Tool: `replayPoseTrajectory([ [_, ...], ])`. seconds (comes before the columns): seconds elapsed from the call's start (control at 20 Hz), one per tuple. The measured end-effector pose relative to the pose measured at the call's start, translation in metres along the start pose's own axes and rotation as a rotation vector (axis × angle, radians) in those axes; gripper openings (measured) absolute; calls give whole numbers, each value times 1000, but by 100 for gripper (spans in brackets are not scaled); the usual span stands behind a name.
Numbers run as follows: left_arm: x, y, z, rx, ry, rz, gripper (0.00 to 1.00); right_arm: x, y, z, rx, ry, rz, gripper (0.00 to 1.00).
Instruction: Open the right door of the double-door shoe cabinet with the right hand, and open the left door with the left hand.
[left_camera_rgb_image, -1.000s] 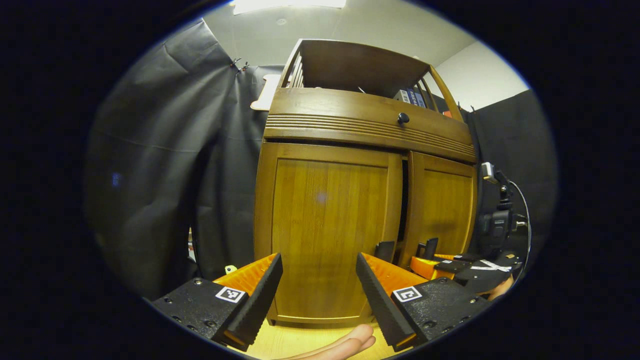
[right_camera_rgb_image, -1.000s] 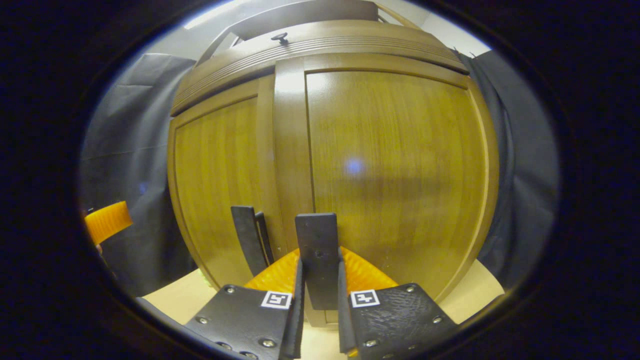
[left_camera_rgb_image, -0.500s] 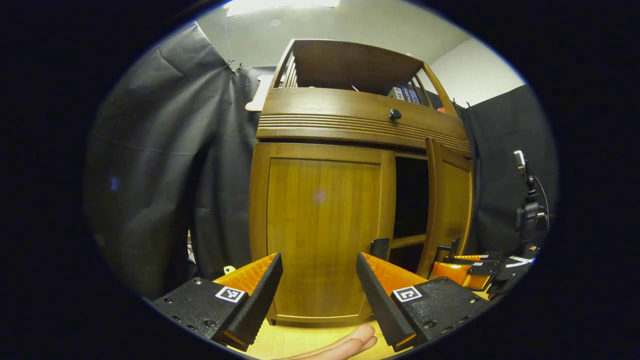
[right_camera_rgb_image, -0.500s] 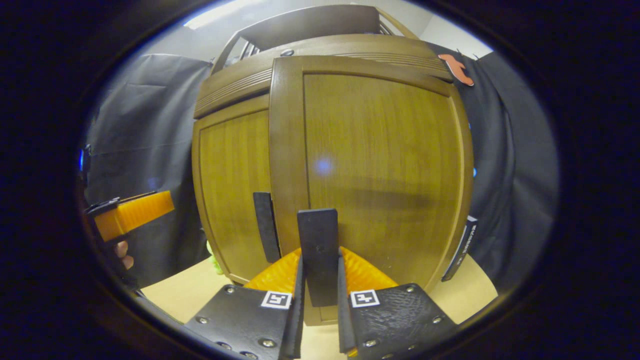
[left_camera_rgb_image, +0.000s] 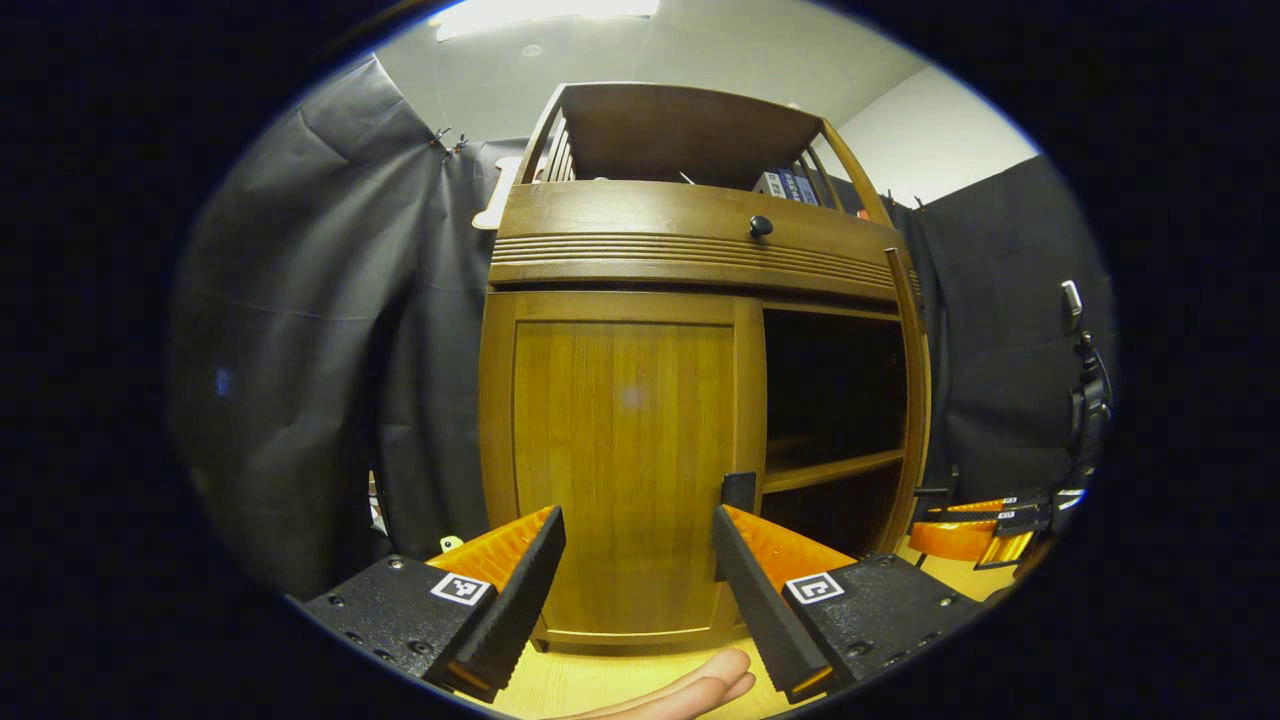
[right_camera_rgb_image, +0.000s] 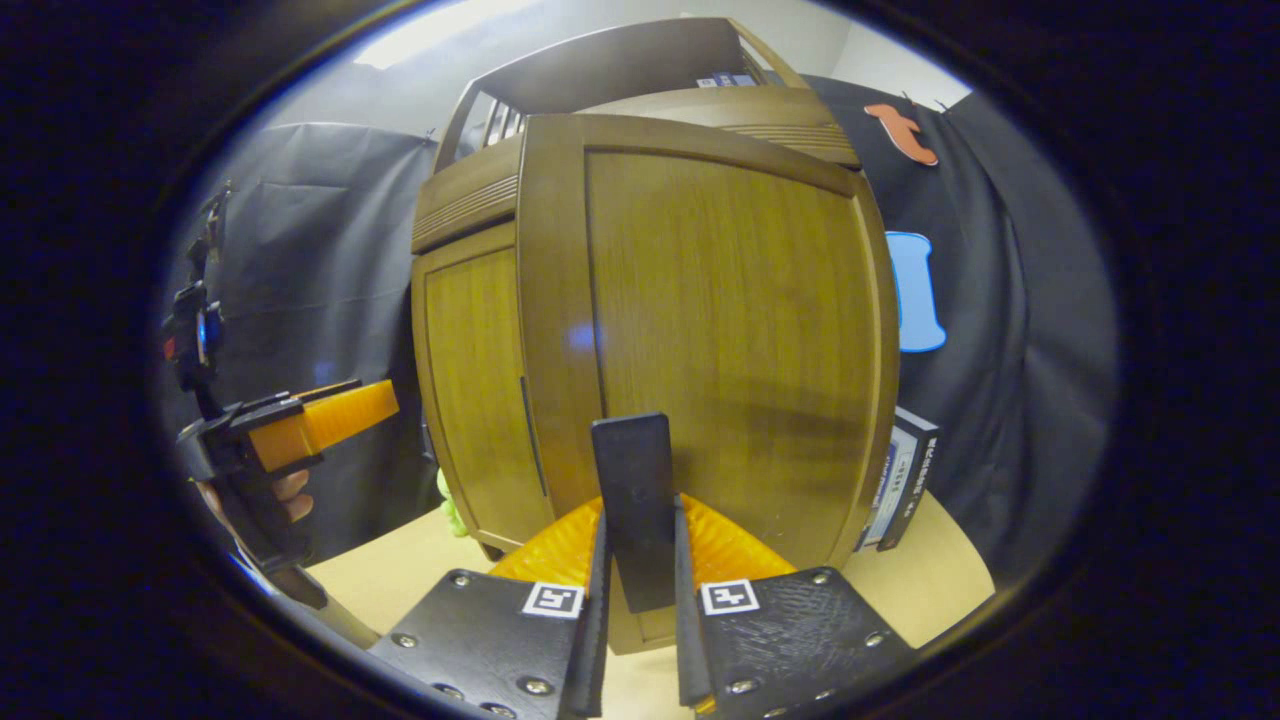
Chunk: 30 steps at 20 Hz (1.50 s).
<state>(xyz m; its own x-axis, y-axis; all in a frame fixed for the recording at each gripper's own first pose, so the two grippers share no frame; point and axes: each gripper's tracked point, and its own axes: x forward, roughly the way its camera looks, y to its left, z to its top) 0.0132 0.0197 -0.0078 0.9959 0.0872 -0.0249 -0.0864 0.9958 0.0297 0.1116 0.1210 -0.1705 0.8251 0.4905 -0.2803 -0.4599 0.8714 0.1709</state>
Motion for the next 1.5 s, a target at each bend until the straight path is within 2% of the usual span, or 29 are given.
replayPoseTrajectory([
  [0.25,-4,0,0,0,-5,-6,90,-30,-19,-1,-5,-18,-15,28],
  [0.45,-6,-3,-1,0,-7,-15,90,-52,-40,-4,-17,-18,-65,28],
  [0.5,-6,-4,-1,4,-8,-18,90,-57,-44,-4,-16,-19,-77,18],
  [0.8,-8,-7,-2,16,-10,-24,90,-87,-65,3,-57,-22,-160,18],
  [1.05,-6,-14,-7,21,6,-41,90,-99,-84,4,-25,-39,-191,17],
  [1.15,-6,-17,-8,25,10,-48,90,-107,-103,8,-20,-56,-259,19],
  [1.2,-5,-17,-8,26,10,-48,90,-113,-114,8,-10,-61,-297,4],
  [1.3,-6,-16,-8,26,10,-47,90,-124,-146,8,-61,-68,-405,4],
  [1.35,-6,-17,-9,26,9,-48,90,-129,-165,11,-85,-78,-444,0],
  [1.4,-6,-17,-9,26,11,-46,90,-125,-168,12,-46,-80,-406,1],
  [1.5,-5,-17,-10,26,12,-43,92,-127,-181,12,-7,-83,-378,1],
])
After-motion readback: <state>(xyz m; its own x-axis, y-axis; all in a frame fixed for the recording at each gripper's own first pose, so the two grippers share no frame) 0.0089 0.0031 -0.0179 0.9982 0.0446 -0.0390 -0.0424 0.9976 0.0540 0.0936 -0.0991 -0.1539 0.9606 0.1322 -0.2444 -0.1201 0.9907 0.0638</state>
